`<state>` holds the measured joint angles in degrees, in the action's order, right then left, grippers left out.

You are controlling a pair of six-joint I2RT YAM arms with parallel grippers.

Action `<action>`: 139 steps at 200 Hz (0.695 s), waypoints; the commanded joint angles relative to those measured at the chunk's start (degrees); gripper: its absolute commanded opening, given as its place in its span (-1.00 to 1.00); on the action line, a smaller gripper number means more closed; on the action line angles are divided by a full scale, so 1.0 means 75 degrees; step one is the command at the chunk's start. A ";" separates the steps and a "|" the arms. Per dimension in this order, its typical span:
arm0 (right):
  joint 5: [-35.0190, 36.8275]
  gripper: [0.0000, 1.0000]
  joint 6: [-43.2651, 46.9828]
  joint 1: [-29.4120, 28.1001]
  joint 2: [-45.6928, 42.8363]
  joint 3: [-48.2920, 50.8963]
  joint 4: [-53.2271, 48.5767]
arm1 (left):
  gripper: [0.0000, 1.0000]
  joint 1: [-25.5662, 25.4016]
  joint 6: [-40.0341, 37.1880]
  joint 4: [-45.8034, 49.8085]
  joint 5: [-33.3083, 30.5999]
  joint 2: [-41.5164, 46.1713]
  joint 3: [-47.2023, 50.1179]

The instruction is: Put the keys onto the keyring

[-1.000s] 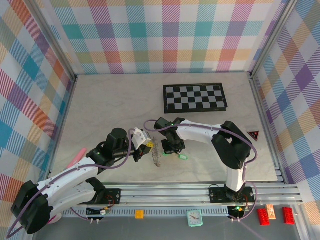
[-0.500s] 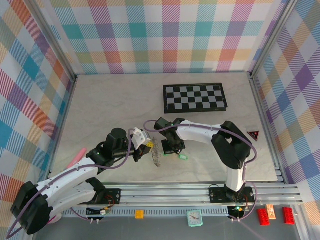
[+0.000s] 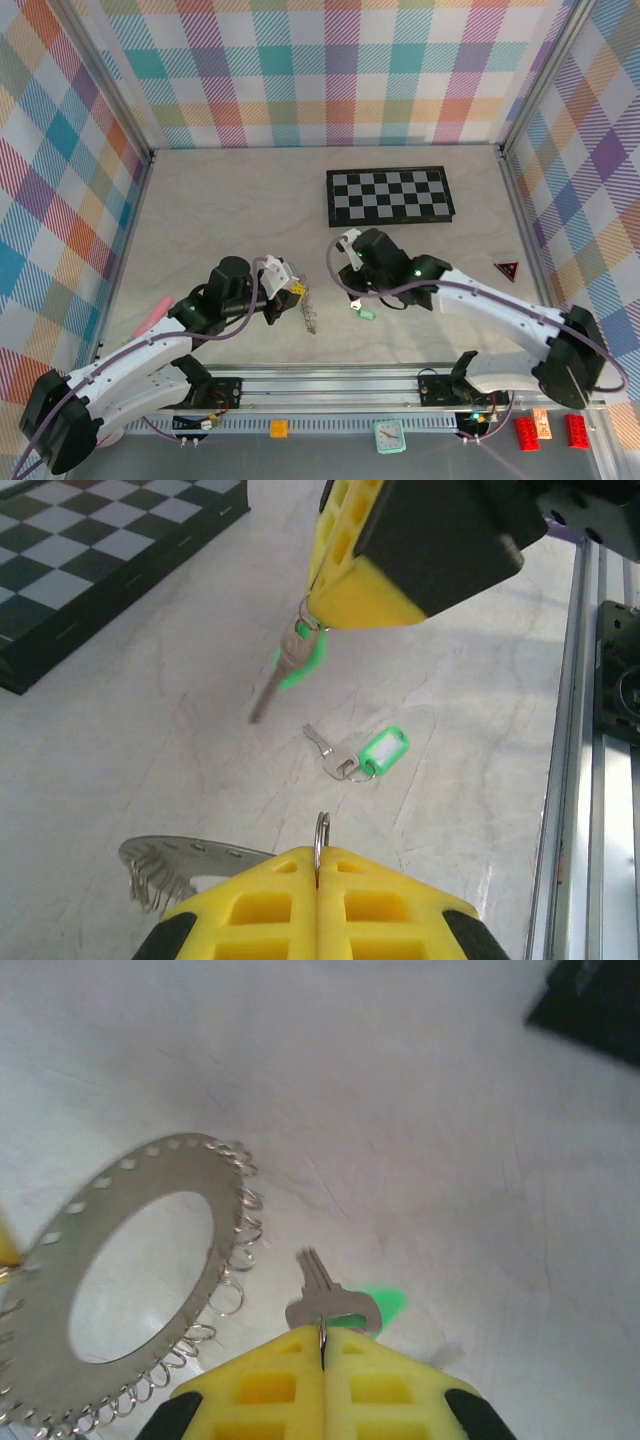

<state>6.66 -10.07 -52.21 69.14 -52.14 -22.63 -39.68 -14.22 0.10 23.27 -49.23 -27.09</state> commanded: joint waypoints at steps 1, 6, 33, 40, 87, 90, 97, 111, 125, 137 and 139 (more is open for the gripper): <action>-0.0904 -1.00 0.1998 -0.0059 -0.0449 0.0574 0.1641 | -1.00 -0.0076 0.0232 -0.0131 0.0143 0.0264 -0.0299; -0.1089 -1.00 0.2319 -0.0058 -0.0523 0.0640 0.1821 | -1.00 -0.0076 0.0270 -0.0135 0.0186 0.0280 -0.0302; -0.1900 -1.00 0.2889 -0.0057 -0.0619 0.0699 0.2276 | -1.00 -0.0076 0.0439 -0.0118 0.0278 0.0312 -0.0312; -0.2021 -1.00 0.2942 -0.0059 -0.0589 0.0652 0.2293 | -1.00 -0.0073 0.0477 -0.0129 0.0306 0.0301 -0.0302; -0.2376 -1.00 0.3507 -0.0088 -0.0295 0.0440 0.2073 | -1.00 -0.0076 0.0779 -0.0253 0.0443 0.0054 -0.0296; -0.2367 -1.00 0.3561 -0.0099 -0.0265 0.0425 0.2069 | -1.00 -0.0076 0.0791 -0.0264 0.0457 0.0033 -0.0297; -0.2314 -1.00 0.3665 -0.0133 -0.0190 0.0398 0.1994 | -1.00 -0.0076 0.0826 -0.0291 0.0477 -0.0005 -0.0280; -0.2259 -1.00 0.3858 -0.0187 -0.0052 0.0324 0.1897 | -1.00 -0.0076 0.0870 -0.0335 0.0506 -0.0086 -0.0278; -0.2256 -1.00 0.4009 -0.0240 0.0097 0.0248 0.1795 | -1.00 -0.0076 0.0888 -0.0352 0.0523 -0.0156 -0.0287; -0.2324 -1.00 0.4089 -0.0268 0.0186 0.0196 0.1769 | -1.00 -0.0076 0.0888 -0.0347 0.0519 -0.0207 -0.0296; -0.2336 -1.00 0.4103 -0.0278 0.0196 0.0183 0.1771 | -1.00 -0.0076 0.0888 -0.0348 0.0519 -0.0220 -0.0300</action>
<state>-8.75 16.95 -53.58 69.67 -48.21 -8.99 -39.70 -8.51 -0.12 25.61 -50.43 -27.27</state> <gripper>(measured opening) 0.059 0.045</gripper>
